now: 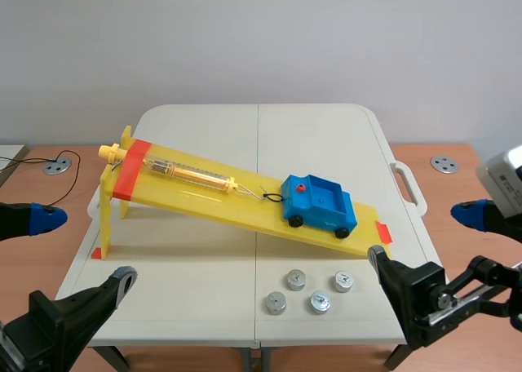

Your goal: Place the four metal weights on the blue cart on the ramp.

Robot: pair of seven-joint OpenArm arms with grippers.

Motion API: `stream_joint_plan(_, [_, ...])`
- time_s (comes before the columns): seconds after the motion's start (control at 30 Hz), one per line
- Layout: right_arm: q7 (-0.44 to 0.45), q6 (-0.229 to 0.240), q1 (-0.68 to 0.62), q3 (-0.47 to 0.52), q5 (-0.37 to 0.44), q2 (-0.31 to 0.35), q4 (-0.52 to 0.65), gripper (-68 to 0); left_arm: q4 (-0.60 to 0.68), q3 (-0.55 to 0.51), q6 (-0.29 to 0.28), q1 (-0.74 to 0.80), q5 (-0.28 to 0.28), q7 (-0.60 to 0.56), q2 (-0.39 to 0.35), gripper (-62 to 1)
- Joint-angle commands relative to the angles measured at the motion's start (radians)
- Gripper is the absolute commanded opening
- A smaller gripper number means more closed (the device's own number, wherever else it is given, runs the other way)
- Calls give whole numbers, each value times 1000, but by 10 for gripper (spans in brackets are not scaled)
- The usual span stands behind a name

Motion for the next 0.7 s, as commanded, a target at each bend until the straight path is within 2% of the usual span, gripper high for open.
stream_joint_plan(0.0, [121,-18,3,31,9,49,84,-16,69,-15,-18,21,-80,-142,2,14])
stream_joint_plan(0.67, [96,-18,10,31,7,49,84,-16,69,-15,-18,21,-80,-141,2,14])
